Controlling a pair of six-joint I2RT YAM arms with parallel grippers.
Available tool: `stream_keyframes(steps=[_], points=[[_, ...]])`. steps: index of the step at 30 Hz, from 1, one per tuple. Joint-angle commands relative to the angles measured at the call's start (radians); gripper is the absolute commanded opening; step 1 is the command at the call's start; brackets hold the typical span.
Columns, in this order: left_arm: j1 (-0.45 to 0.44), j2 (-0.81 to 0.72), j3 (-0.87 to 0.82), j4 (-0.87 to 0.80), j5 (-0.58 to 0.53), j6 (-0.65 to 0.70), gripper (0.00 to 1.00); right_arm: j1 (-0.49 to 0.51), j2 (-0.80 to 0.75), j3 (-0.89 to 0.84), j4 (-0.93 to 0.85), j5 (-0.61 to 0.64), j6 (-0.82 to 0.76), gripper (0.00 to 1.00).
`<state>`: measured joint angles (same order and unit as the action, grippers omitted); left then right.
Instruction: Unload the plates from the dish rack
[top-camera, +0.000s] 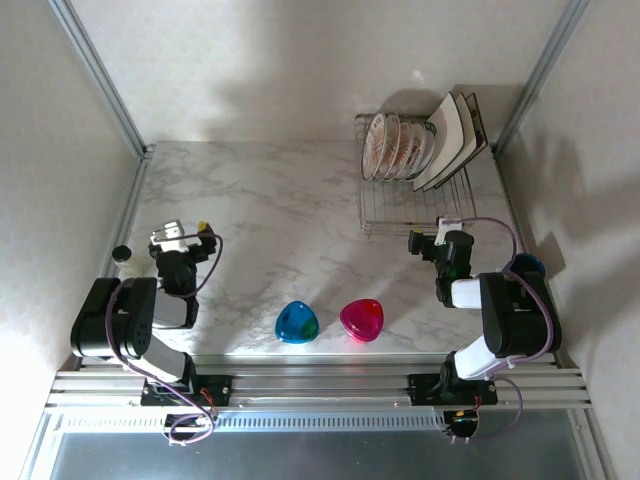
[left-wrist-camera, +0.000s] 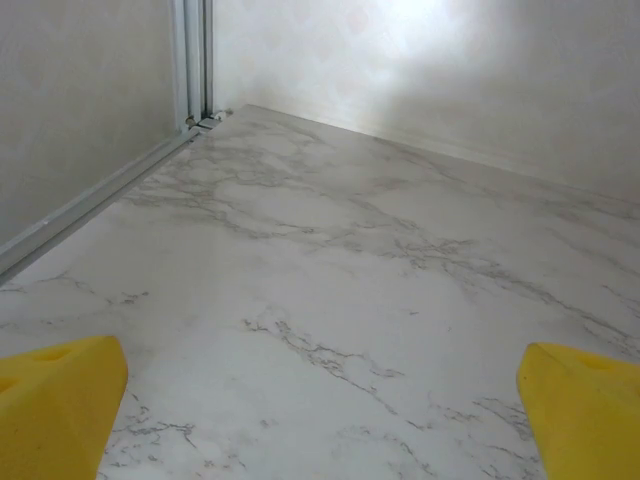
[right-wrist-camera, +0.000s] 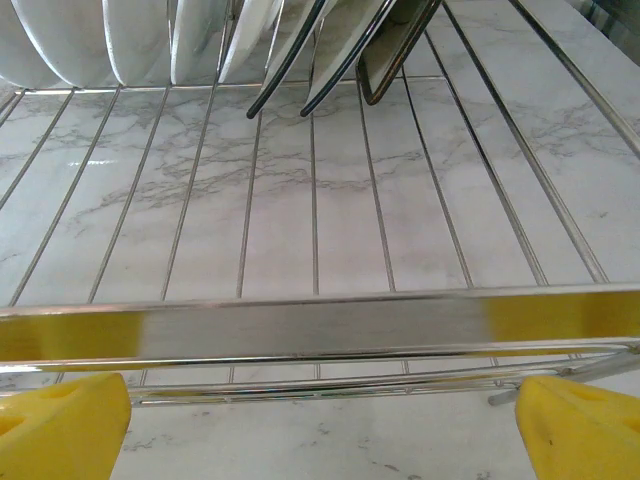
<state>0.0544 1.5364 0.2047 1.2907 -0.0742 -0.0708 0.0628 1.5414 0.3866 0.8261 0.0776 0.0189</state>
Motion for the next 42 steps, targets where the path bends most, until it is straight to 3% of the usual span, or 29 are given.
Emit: stream_keyframes(steps=[1,29,33,36,42], points=[[-0.008,0.004,0.01,0.027,-0.005,0.008,1.0,0.004,0.004,0.009,0.016,0.0,0.0,0.99],[-0.01,0.005,0.012,0.027,-0.007,0.009,0.99,0.004,0.003,0.009,0.017,0.0,0.0,0.99],[-0.025,-0.004,0.015,0.022,-0.054,0.011,0.99,0.005,-0.009,0.029,-0.032,-0.01,-0.003,0.99],[-0.03,-0.102,0.11,-0.241,-0.096,-0.005,1.0,0.005,-0.035,0.077,-0.122,-0.004,0.0,0.99],[-0.038,-0.218,0.145,-0.452,-0.093,-0.052,0.99,0.007,-0.092,0.199,-0.431,-0.026,0.025,0.99]])
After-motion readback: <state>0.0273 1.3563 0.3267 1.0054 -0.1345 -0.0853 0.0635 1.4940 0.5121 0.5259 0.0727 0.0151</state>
